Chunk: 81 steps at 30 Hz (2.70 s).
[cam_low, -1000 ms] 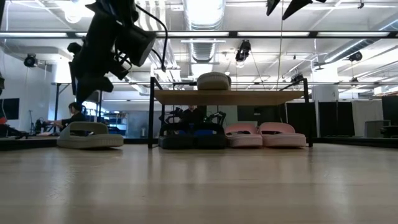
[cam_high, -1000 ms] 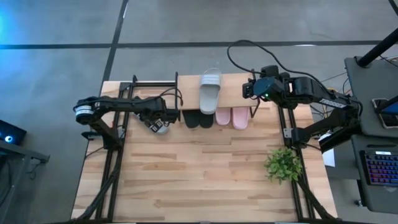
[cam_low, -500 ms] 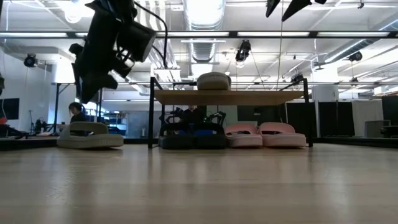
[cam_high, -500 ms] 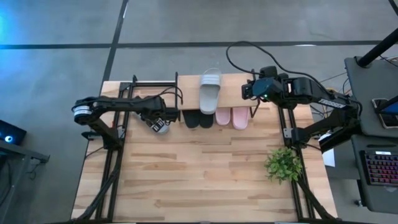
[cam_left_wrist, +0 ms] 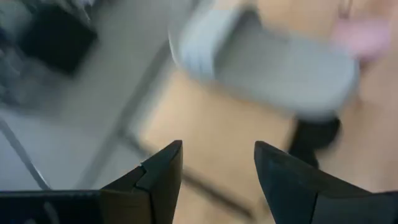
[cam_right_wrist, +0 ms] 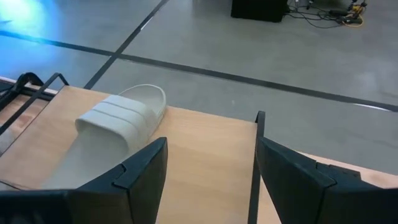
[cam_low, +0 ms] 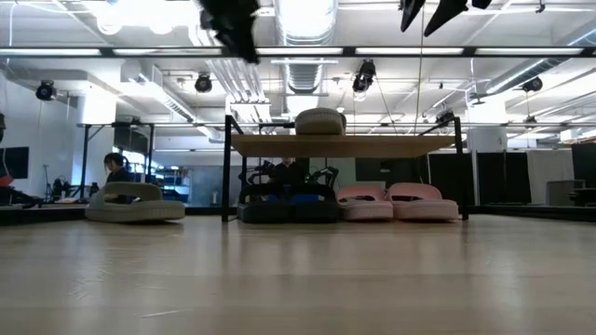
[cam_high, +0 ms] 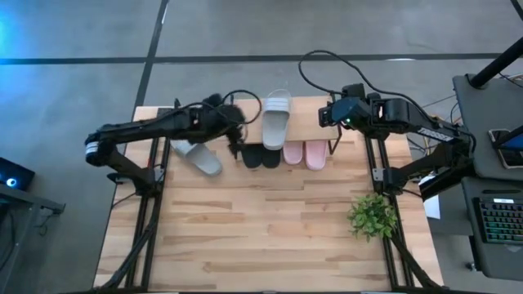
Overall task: Pick and place slides into the shelf
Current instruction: Put the gray slide on the shelf
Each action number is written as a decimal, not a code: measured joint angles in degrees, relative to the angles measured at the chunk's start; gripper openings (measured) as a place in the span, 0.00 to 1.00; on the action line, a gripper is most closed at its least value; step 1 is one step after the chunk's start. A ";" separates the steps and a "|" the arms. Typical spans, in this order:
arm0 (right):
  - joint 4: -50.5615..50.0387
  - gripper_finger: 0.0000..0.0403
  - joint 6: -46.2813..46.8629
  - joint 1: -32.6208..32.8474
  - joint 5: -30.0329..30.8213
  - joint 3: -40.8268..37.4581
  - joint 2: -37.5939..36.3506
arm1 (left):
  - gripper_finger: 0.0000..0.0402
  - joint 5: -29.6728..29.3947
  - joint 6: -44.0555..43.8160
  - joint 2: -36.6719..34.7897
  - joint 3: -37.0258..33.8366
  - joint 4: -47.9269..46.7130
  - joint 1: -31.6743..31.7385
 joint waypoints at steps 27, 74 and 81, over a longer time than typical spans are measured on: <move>-0.44 0.59 -5.41 -0.35 -1.31 0.00 -0.02 | 0.46 4.78 26.41 23.16 15.26 13.20 6.15; 3.43 0.59 -6.77 -3.67 -7.15 0.02 3.07 | 0.46 -2.20 -40.68 5.93 -36.47 -15.90 6.08; 3.39 0.59 -6.76 -3.67 -7.71 0.02 3.26 | 0.40 -5.80 -40.03 5.96 -40.09 -11.70 8.31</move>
